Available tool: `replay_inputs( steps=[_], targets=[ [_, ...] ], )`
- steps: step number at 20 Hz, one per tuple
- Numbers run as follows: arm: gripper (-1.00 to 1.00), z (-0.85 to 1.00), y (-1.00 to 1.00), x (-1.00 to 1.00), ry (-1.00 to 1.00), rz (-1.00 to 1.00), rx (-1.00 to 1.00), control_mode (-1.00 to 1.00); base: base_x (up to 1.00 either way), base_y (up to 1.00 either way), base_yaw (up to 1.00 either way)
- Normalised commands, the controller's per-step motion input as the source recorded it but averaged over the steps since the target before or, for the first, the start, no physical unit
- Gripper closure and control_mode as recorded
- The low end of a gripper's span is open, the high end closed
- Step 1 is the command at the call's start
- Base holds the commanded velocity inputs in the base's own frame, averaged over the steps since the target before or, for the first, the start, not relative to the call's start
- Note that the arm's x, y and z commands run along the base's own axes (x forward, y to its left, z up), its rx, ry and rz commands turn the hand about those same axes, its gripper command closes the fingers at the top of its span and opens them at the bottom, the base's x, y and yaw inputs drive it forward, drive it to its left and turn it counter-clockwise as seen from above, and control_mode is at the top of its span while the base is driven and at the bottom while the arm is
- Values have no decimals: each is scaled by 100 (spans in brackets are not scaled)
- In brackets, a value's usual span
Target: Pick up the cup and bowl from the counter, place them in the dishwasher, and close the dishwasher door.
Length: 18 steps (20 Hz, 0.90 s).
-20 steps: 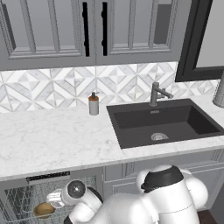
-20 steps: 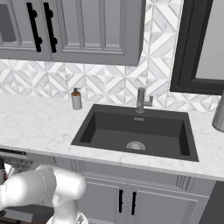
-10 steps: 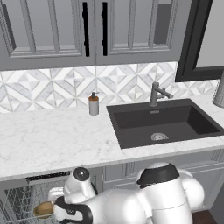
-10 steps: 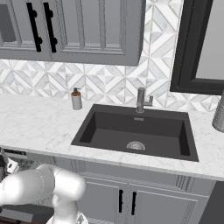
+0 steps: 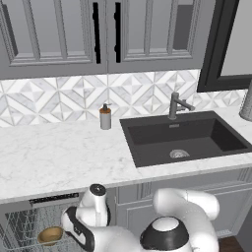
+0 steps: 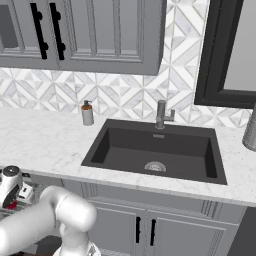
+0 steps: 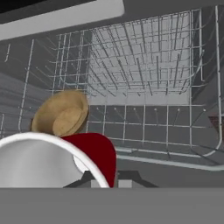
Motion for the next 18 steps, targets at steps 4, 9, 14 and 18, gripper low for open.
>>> replay_inputs(
  steps=[4, 9, 14, 18],
  targets=[
    [100, -18, 0, 4, -1, 0, 0, -100, 0, 0, 0],
    [100, -24, 0, 7, -9, 0, 0, -100, 0, 0, 0],
    [100, -32, 0, 7, -14, 0, 0, -100, 0, 0, 0],
    [100, -35, 0, 1, -4, 0, 0, -100, 0, 0, 0]
  ],
)
